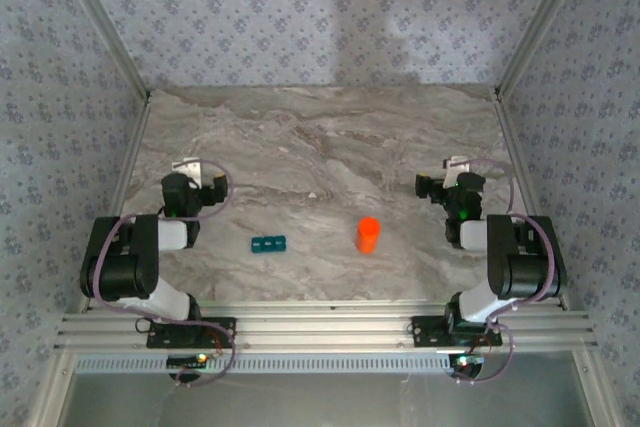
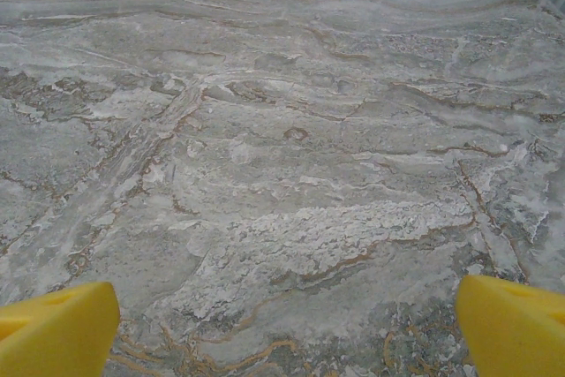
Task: Sort the pills into containers
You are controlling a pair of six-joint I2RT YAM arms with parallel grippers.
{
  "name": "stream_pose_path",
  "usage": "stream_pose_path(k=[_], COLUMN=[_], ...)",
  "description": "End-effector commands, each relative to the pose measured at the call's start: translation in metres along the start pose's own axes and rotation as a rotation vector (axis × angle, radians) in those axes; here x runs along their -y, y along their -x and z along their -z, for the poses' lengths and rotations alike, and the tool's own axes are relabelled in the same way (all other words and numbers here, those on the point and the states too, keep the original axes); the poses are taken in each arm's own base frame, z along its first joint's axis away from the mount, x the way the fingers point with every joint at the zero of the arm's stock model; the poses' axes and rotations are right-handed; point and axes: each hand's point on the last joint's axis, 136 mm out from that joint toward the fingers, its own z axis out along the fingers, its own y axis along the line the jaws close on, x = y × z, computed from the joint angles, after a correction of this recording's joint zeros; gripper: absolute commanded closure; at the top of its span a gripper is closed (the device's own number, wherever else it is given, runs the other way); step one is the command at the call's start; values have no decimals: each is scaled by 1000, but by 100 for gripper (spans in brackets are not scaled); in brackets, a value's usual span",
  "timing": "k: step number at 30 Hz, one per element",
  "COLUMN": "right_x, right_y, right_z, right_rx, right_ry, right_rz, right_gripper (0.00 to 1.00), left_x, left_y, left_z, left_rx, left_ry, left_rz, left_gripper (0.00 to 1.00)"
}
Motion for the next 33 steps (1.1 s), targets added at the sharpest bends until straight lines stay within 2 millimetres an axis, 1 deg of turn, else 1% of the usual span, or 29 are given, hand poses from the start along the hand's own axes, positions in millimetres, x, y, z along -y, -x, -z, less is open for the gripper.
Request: stream_pose_path(k=[1, 15, 17, 20, 24, 27, 30, 31, 33], right_x=[5, 5, 7, 11, 13, 21, 25, 26, 31], right_y=[3, 4, 4, 13, 21, 30, 41, 46, 59], right_z=[-1, -1, 0, -1, 5, 15, 25, 29, 37], right_rx=[4, 4, 7, -25, -43, -68, -136, -158, -147], right_ry=[-24, -30, -47, -56, -71, -116, -146, -151, -186], right_rz=[2, 8, 1, -14, -23, -68, -133, -155, -245], right_gripper=[0, 0, 0, 0, 0, 0, 0, 0, 0], left_x=[1, 0, 0, 5, 5, 5, 4, 4, 5], left_y=[13, 13, 14, 20, 26, 30, 33, 36, 44], left_z=[-2, -2, -2, -2, -2, 0, 3, 5, 12], left_rx=[38, 37, 40, 19, -16, -47, -83, -84, -81], left_ry=[-1, -8, -12, -41, -40, -38, -32, -32, -33], left_rz=[5, 15, 14, 2, 2, -2, -6, -2, 7], left_gripper=[1, 1, 1, 1, 1, 1, 1, 1, 1])
